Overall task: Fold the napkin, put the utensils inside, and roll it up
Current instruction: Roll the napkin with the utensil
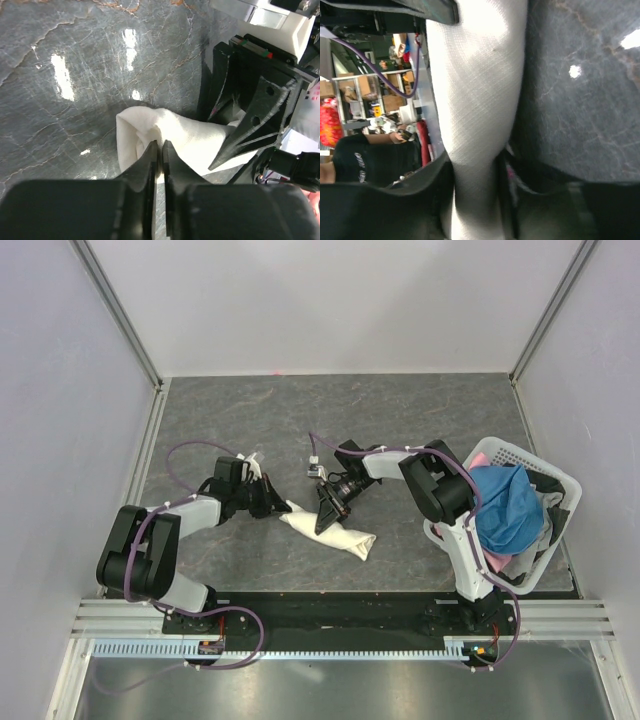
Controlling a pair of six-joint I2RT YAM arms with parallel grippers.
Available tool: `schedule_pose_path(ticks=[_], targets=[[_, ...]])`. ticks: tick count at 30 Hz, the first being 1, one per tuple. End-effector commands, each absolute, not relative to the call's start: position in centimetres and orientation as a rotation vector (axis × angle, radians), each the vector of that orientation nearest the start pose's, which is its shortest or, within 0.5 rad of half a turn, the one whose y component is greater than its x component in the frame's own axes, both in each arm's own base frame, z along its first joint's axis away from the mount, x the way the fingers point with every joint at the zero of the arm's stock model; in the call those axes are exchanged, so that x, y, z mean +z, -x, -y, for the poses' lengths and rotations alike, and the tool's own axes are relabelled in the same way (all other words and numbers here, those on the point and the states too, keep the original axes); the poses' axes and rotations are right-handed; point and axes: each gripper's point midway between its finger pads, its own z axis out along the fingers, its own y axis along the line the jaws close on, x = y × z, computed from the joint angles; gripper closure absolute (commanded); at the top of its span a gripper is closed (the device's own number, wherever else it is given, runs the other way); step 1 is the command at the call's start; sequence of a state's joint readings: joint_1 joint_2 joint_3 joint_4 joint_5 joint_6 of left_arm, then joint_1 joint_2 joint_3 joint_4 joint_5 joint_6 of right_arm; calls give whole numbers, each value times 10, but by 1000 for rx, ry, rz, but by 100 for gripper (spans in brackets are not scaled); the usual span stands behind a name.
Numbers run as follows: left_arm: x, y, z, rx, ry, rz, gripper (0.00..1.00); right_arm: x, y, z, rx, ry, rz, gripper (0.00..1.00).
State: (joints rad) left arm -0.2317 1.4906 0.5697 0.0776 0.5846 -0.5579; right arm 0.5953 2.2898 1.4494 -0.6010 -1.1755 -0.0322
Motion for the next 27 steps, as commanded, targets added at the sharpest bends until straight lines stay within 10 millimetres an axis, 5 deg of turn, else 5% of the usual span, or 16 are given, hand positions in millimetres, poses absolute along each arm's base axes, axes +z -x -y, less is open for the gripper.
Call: schedule_pose_path(ticks=[1,8,14,18,27], targets=[[46,-273,189,-1098,88,-2474,98,25,-246,-343,1558,1019,-2631,45],[43,-277,185,-1052,175,-2579,98,55,-278,-328,1034,1076,-2513,2],[46,-278,190,-1100,202,-2620,98,66,-276,-328,534,1196,-2243,2],[48,-280,190,-1119,194,-2633,98,70,-260,-340,451,1279,-2101,2],[50,-284,190,-1137,178,-2649,98,44,-258,-342,334,1400,-2096,2]])
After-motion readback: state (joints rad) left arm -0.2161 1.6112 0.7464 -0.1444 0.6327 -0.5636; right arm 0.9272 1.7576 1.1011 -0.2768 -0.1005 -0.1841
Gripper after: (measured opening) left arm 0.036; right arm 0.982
